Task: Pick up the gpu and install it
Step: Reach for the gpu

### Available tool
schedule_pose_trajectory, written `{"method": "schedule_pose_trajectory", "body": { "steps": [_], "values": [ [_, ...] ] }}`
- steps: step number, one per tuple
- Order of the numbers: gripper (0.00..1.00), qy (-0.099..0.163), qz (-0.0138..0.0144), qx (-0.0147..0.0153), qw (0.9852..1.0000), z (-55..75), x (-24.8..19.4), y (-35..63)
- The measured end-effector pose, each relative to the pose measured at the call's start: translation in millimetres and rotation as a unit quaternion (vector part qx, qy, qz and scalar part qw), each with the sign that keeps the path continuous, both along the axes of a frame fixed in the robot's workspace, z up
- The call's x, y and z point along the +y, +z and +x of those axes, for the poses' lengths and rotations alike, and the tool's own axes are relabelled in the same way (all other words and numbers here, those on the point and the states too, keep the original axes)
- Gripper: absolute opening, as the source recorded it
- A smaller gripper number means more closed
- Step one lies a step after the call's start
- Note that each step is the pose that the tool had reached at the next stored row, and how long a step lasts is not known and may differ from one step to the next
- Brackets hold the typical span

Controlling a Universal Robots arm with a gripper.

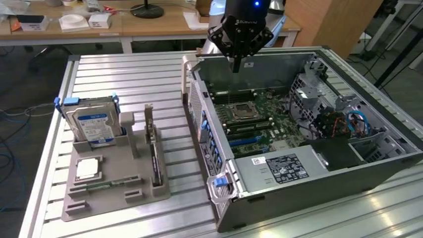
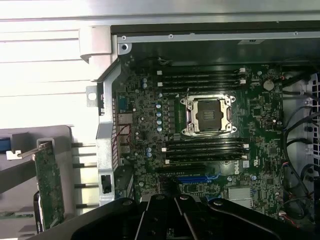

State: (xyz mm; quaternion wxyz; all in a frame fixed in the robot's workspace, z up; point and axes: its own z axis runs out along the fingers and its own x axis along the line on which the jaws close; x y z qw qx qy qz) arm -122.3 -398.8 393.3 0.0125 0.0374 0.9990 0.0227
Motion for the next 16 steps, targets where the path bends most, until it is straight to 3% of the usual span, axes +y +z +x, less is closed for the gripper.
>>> {"method": "schedule_pose_trajectory", "body": {
  "steps": [16],
  "values": [
    [0.11,0.000,0.0016,0.0000,1.0000,-10.7,0.0,-0.1]
  ]
}}
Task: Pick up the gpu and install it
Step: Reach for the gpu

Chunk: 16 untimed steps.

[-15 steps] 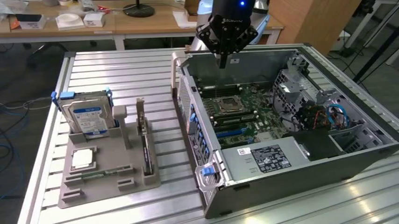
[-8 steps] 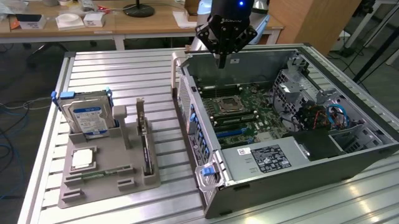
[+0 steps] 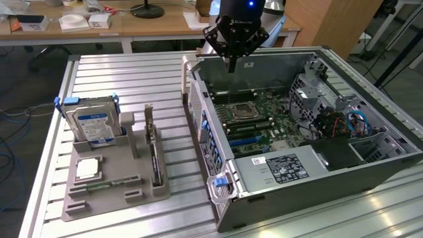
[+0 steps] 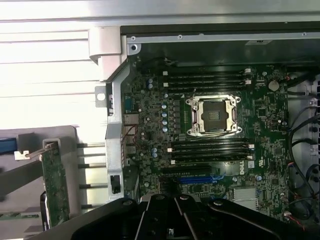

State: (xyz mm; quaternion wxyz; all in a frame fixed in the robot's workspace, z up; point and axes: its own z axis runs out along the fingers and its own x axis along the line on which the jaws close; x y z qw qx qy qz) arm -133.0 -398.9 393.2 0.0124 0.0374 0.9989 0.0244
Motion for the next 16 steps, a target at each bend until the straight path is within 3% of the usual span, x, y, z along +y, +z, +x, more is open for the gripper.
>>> {"method": "schedule_pose_trajectory", "body": {
  "steps": [16],
  "values": [
    [0.11,0.000,0.0014,0.0000,1.0000,-19.0,0.0,-0.1]
  ]
}}
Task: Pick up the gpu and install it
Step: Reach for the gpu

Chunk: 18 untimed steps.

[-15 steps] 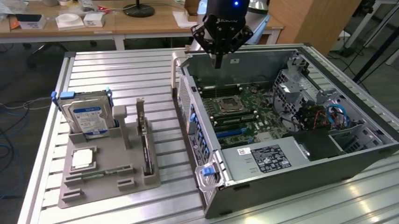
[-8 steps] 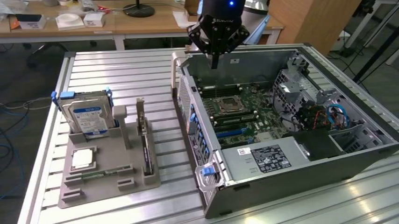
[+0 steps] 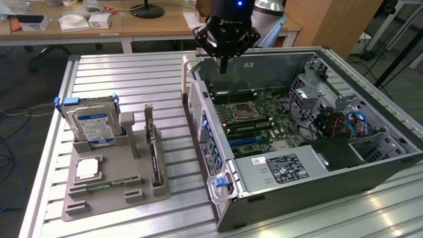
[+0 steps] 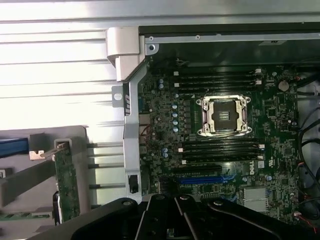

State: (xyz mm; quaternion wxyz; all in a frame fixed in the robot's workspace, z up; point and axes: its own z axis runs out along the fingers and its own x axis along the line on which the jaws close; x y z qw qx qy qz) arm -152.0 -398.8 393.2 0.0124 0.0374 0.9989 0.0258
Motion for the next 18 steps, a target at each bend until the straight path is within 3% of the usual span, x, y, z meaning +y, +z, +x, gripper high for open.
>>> {"method": "schedule_pose_trajectory", "body": {
  "steps": [18],
  "values": [
    [0.11,0.000,0.0017,0.0000,1.0000,-18.8,0.0,-0.1]
  ]
}}
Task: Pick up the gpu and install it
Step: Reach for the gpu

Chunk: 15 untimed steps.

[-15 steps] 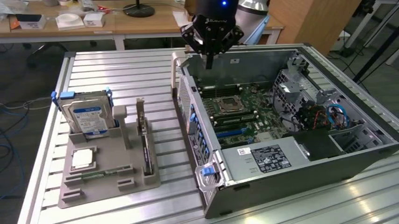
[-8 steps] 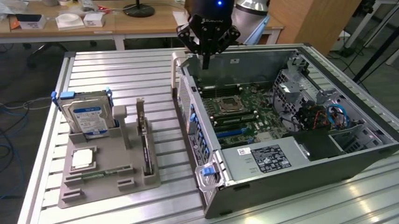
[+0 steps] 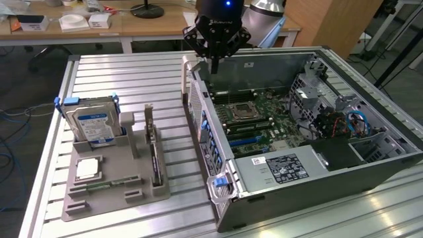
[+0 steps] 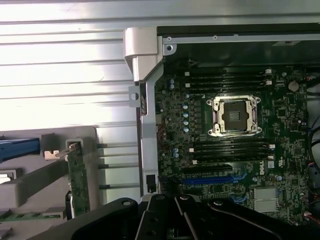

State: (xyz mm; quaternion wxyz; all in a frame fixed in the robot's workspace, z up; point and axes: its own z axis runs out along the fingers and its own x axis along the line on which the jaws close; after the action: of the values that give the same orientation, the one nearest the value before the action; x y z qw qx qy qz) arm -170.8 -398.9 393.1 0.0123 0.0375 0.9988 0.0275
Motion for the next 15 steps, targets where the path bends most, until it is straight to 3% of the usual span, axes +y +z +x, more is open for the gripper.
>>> {"method": "schedule_pose_trajectory", "body": {
  "steps": [15],
  "values": [
    [0.11,0.000,0.0013,0.0000,1.0000,-13.5,0.0,0.0]
  ]
}}
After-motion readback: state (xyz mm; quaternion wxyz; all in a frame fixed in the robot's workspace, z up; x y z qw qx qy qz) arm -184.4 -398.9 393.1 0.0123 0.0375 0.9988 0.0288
